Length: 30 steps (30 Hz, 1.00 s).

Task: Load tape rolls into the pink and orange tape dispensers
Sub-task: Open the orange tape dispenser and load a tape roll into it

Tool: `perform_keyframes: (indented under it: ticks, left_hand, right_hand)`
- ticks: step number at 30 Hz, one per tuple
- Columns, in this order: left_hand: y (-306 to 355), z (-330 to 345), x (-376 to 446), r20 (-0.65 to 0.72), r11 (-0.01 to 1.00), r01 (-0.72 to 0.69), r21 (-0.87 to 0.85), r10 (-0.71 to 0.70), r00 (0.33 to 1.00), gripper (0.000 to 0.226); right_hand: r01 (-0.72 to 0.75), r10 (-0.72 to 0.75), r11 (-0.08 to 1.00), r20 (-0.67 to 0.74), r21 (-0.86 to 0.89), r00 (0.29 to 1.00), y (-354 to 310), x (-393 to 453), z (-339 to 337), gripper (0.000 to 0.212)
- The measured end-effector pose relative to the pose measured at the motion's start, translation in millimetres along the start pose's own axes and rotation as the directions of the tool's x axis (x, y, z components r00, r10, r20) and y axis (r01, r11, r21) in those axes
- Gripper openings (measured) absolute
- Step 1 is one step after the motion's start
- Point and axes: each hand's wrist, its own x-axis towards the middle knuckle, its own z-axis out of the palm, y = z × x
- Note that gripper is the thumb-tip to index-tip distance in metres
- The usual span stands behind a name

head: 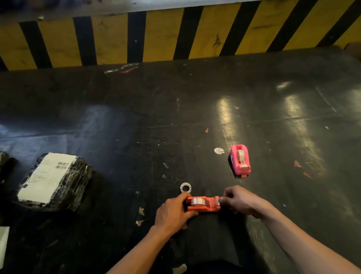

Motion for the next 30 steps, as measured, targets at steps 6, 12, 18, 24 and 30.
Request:
perform_keyframes:
  ticks: [6,12,18,24,30]
  left_hand:
    - [-1,0,-1,-0.009,1.0,-0.005,-0.01,0.005,1.0,0.04]
    - [-3,3,-1,-0.024,0.999,-0.003,-0.034,0.003,1.0,0.039]
    - [-7,10,0,-0.08,0.999,-0.041,0.016,0.042,0.996,0.048]
    - [-18,21,-8,-0.155,0.999,-0.029,0.013,0.031,0.987,0.065]
    - [-48,27,-18,-0.382,0.985,0.087,0.146,-0.025,0.924,0.051]
  right_hand:
    - [-0.033,0.033,0.999,0.002,0.038,0.999,5,2,8,0.017]
    - [-0.022,0.026,0.999,-0.096,0.049,0.995,0,5,14,0.011]
    - [-0.042,0.046,0.998,-0.089,0.039,0.995,-11,4,12,0.011]
    - [0.233,-0.296,0.943,-0.276,-0.238,0.915,-9,11,31,0.038]
    - [0.361,-0.397,0.788,0.035,-0.499,0.917,-7,11,42,0.069]
